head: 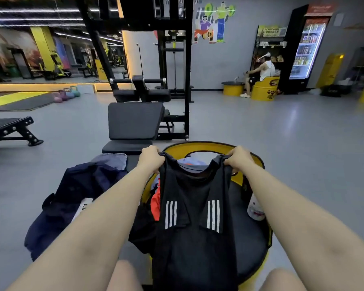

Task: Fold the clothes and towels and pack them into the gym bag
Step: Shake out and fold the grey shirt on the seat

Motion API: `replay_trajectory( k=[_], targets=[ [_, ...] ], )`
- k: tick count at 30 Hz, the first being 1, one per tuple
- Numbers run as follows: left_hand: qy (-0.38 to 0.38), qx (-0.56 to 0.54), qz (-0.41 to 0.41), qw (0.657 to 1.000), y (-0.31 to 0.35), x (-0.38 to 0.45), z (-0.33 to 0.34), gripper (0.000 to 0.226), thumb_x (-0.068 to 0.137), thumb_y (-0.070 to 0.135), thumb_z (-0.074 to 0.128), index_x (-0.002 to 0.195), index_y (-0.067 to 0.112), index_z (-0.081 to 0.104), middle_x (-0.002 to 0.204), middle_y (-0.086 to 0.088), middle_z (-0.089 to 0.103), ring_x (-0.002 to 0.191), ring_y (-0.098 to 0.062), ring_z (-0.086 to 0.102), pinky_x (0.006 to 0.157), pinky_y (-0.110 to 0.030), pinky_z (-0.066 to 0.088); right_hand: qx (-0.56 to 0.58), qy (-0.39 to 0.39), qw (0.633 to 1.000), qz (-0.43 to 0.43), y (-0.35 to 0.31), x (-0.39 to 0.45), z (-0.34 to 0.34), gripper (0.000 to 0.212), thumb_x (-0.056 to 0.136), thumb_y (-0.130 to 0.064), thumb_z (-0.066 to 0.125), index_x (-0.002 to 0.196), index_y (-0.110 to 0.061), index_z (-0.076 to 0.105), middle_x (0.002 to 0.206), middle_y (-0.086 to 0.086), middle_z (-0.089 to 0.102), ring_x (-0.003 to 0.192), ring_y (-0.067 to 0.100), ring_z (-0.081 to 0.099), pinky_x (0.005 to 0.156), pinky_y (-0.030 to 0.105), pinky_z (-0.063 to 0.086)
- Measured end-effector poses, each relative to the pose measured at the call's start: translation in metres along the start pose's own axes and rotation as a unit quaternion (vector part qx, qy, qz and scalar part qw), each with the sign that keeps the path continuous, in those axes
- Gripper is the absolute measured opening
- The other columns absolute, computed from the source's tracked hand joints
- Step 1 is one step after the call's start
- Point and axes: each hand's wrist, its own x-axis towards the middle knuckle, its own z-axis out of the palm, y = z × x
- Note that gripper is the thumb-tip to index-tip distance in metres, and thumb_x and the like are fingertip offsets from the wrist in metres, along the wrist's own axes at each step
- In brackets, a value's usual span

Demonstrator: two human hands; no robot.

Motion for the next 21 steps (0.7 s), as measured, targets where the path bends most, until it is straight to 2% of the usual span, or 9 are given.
replay_trajectory(
  k=[2, 6, 10, 15, 18, 21],
  targets=[
    [0.004, -0.009, -0.005, 1.000, -0.007, 0.020, 0.013, 0.005, 0.082, 0.004, 0.046, 0.079, 0.007, 0.049, 0.087, -0.022, 0.064, 0.054, -0.031, 0.066, 0.060, -0.038, 0.057, -0.005, 0.005, 1.000, -0.002, 0.003, 0.022, 0.012, 0.005, 0.085, -0.002, 0.062, 0.084, -0.007, 0.063, 0.081, 0.015, 0.061, 0.060, 0.028, 0.065, 0.050, 0.028, 0.052],
    [0.017, 0.003, -0.017, 1.000, -0.020, 0.063, 0.035, 0.010, 0.082, 0.004, 0.045, 0.073, 0.008, 0.048, 0.084, -0.019, 0.063, 0.054, -0.029, 0.064, 0.054, -0.033, 0.056, -0.006, 0.015, 1.000, 0.001, 0.007, 0.070, 0.038, 0.009, 0.082, -0.001, 0.061, 0.087, -0.004, 0.068, 0.086, 0.016, 0.065, 0.076, 0.034, 0.068, 0.068, 0.040, 0.060],
    [0.035, 0.010, -0.027, 0.999, -0.039, 0.112, 0.055, 0.008, 0.080, 0.005, 0.046, 0.073, 0.006, 0.047, 0.083, -0.021, 0.061, 0.068, -0.035, 0.065, 0.066, -0.048, 0.057, 0.000, 0.027, 1.000, -0.007, 0.007, 0.121, 0.063, 0.015, 0.081, 0.000, 0.058, 0.089, 0.002, 0.070, 0.090, 0.021, 0.067, 0.082, 0.037, 0.067, 0.074, 0.048, 0.058],
    [0.048, -0.005, -0.042, 0.998, -0.058, 0.173, 0.079, 0.014, 0.083, 0.010, 0.050, 0.086, -0.001, 0.058, 0.084, -0.018, 0.062, 0.073, -0.035, 0.063, 0.067, -0.050, 0.058, 0.007, 0.035, 0.999, -0.009, 0.002, 0.180, 0.095, 0.017, 0.082, -0.001, 0.056, 0.090, -0.003, 0.071, 0.092, 0.019, 0.068, 0.082, 0.037, 0.067, 0.073, 0.047, 0.059],
    [0.056, -0.006, -0.047, 0.997, -0.066, 0.205, 0.094, 0.016, 0.083, 0.012, 0.051, 0.087, -0.002, 0.059, 0.085, -0.018, 0.062, 0.072, -0.036, 0.064, 0.067, -0.048, 0.058, 0.005, 0.035, 0.999, -0.008, 0.002, 0.213, 0.113, 0.021, 0.084, -0.005, 0.057, 0.100, -0.008, 0.070, 0.100, 0.015, 0.066, 0.084, 0.033, 0.065, 0.075, 0.042, 0.059],
    [0.057, 0.004, -0.060, 0.997, -0.075, 0.228, 0.110, 0.014, 0.084, 0.011, 0.051, 0.084, 0.000, 0.058, 0.086, -0.018, 0.063, 0.072, -0.036, 0.064, 0.068, -0.047, 0.058, -0.010, 0.040, 0.999, -0.001, 0.008, 0.237, 0.130, 0.018, 0.085, -0.003, 0.057, 0.096, -0.007, 0.070, 0.097, 0.014, 0.066, 0.081, 0.032, 0.064, 0.070, 0.035, 0.057]
  ],
)
